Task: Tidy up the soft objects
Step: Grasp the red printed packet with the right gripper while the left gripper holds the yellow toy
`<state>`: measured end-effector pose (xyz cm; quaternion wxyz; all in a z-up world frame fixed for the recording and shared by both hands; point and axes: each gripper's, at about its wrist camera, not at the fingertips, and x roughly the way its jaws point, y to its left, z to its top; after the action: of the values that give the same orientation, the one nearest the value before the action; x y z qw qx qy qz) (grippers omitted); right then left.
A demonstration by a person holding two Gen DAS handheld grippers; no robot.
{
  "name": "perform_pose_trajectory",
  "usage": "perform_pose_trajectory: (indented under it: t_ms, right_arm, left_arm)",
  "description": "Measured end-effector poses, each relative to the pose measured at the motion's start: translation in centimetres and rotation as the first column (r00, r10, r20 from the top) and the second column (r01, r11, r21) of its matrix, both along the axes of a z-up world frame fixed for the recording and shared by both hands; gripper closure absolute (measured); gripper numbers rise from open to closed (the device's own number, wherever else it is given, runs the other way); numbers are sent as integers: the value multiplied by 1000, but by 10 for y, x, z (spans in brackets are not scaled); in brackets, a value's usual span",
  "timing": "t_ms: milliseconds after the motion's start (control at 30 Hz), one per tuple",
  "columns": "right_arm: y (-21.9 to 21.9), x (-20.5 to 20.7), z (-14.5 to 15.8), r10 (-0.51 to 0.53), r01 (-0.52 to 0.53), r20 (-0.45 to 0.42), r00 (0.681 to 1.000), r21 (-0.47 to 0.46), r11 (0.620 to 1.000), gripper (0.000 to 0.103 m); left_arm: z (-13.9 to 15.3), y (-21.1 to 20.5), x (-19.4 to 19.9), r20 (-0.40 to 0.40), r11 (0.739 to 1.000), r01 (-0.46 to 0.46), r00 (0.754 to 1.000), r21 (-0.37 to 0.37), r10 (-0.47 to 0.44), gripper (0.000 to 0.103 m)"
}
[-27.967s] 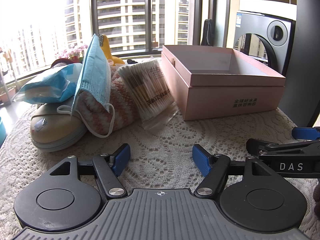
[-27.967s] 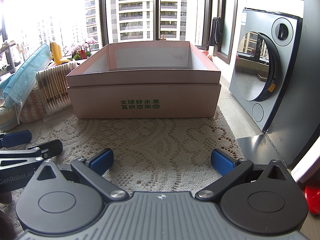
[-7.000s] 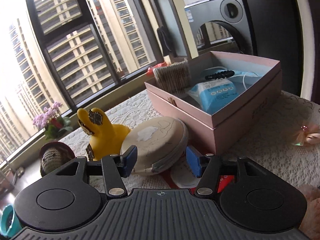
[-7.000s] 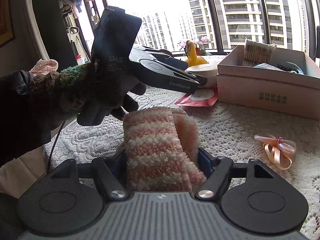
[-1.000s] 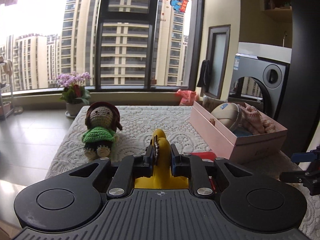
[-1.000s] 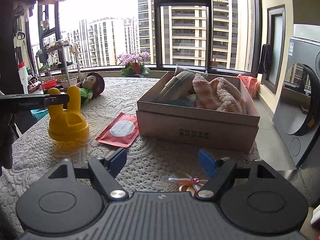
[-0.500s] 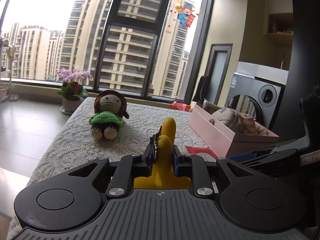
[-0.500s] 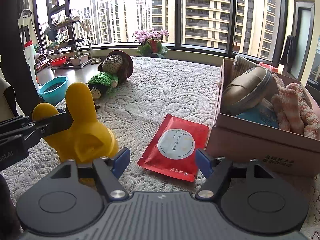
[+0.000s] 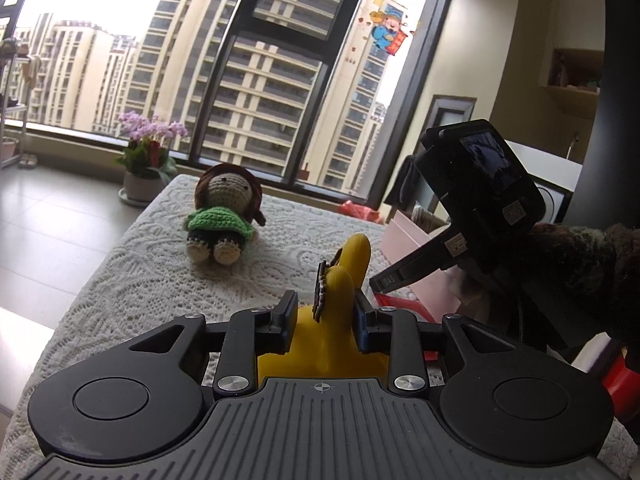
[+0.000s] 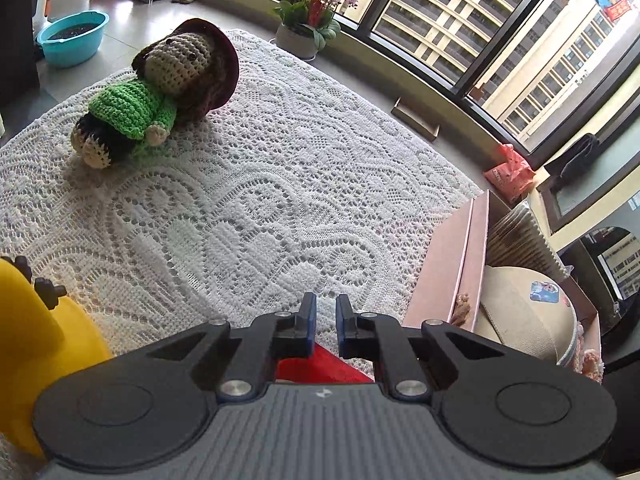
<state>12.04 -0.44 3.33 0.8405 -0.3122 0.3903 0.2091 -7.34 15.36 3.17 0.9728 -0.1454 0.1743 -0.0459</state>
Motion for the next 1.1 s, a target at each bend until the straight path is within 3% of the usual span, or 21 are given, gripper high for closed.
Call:
perform_pose_trajectory:
  t_ms: [300,400,433,467,533,600,733,1033,1100]
  right_arm:
    - [-46,-69,12,127,-117,-155,980,71,991,94]
    - [-82,-94,24,176,-148,-122,977,205,968,92]
    - [-96,-101,29,181,-151,-89,980,266,952,79]
    - [-109,-110,31,173,-149,-52,984,308,940,44]
    - [-130,-124,34,150,-149,25,988,363,920,6]
    - [-143,-130,30,168,-175,50,984,372,911,6]
    - [-158,-125,16,227,-216,10,974,350,912,6]
    - [-164,-92,-12,151,-50,-158,976,509,859,5]
    - [-162,-94,-15,149,-60,-136,979,511,858,4]
  left_arm:
    - [-2,5,1,-2,999,5,1000,-40,-5,71]
    - [-2,5,1,-3,999,5,1000,-41,-5,71]
    - [-3,5,1,-6,999,5,1000,-41,-5,70]
    - [-3,5,2,-8,999,5,1000,-42,-6,70]
    - [-3,5,3,-15,999,8,1000,-43,-9,69]
    - [-4,4,4,-25,999,11,1000,-45,-13,69]
    - [-4,3,8,-41,999,15,999,-43,-17,69]
    - [-5,-1,10,-54,999,17,998,-32,-18,68]
    - [-5,-1,10,-55,999,18,998,-33,-20,68]
